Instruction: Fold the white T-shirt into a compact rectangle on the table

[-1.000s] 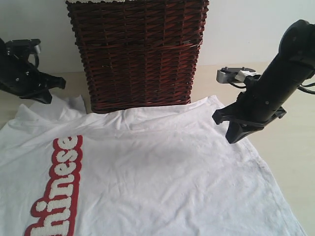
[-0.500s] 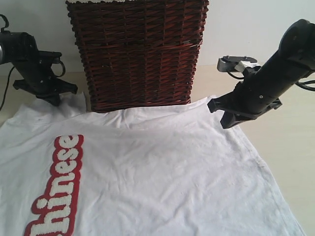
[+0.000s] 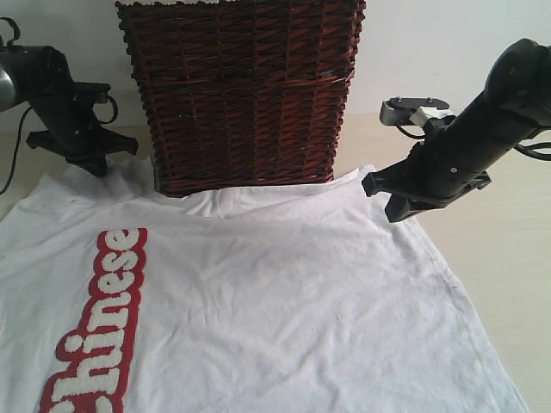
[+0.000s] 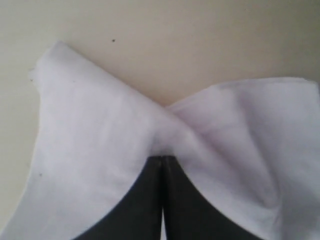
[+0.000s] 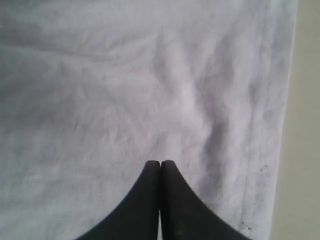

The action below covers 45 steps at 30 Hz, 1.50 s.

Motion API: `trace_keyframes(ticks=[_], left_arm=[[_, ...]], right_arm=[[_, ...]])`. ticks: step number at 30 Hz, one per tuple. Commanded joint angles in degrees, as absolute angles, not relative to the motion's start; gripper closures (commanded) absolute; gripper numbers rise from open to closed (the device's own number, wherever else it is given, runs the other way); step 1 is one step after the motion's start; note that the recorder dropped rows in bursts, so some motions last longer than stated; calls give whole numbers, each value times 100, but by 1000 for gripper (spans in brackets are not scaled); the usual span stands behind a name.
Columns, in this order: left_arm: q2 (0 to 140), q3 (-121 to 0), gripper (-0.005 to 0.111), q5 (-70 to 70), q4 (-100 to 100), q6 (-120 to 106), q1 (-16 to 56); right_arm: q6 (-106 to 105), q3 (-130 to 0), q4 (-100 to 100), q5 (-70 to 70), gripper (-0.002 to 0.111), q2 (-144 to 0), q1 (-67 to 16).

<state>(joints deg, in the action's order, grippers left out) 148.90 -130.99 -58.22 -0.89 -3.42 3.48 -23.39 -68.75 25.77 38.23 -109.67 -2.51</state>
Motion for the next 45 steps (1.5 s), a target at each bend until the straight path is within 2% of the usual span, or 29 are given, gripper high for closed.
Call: trace_keyframes(ticks=[1,5,9,14,19,24,36,45], left_arm=[[14428,-13144,107,-6306,0,-280,343],[14009,-12743,107,-6498,0,-296,246],[13476,-11714,107,-6220,0,-360,234],[12891,-10240,107,-5454,0,-389,209],[12731,-9526,107,-4423,0,-413,125],[12955,-9614,107,-3694,0,-413,125],[14474,-11584,107,-4654,242,-379,112],[14465,-11878,107,-4761,0,-379,112]], right_arm=[[-2448,-6907,2618,3773,108,-10944,-233],[-2448,-6907,2618,3759,108,-10944,-233],[-2448,-6907,2618,3720,108,-10944,-233],[-2448,-6907,2669,3721,108,-10944,-233],[-2438,-6907,2709,3822,108,-10944,-233],[-2438,-6907,2709,3758,108,-10944,-233],[-2448,-6907,2747,3797,108,-10944,-233],[-2448,-6907,2747,3769,108,-10944,-233]])
